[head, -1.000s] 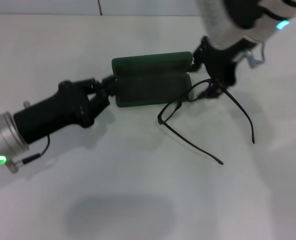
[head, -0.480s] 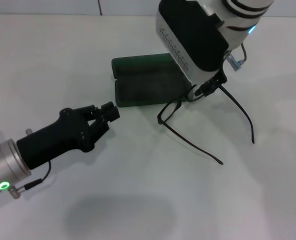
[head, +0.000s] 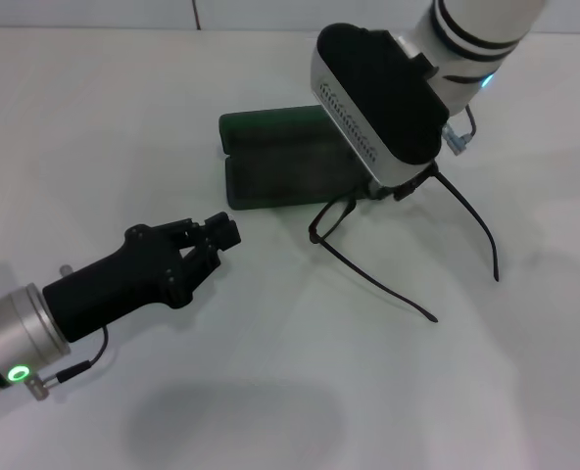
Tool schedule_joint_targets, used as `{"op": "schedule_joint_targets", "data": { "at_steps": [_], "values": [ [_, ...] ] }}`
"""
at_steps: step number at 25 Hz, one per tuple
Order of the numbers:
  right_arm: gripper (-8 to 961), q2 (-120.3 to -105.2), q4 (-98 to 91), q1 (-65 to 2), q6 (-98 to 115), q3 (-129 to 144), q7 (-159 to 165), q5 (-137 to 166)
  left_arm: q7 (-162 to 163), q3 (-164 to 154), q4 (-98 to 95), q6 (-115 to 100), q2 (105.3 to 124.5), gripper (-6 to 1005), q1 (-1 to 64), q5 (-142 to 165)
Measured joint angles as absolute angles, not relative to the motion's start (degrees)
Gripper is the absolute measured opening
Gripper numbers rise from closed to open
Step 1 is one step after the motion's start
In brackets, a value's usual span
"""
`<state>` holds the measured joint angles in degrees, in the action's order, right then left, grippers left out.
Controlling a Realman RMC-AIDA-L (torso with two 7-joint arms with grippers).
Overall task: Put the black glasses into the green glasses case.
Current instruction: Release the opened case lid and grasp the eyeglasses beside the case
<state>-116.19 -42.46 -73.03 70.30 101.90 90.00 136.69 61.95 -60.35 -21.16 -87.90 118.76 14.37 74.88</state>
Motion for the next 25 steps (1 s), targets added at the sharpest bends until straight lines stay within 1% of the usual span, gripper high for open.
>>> {"op": "schedule_joint_targets", "data": {
  "at_steps": [11,25],
  "values": [
    [529,-116.19,-38.9,-72.8,65.6,103.3,84.4,132.2,59.9,-60.6,-17.6,-86.7,119.29,124,15.2,75.5],
    [529,-116.19,-33.9,-73.1,60.3,107.9,82.7,128.8,58.7,-60.6,-16.8,-86.6,119.41,123,15.6,76.3]
  ]
}}
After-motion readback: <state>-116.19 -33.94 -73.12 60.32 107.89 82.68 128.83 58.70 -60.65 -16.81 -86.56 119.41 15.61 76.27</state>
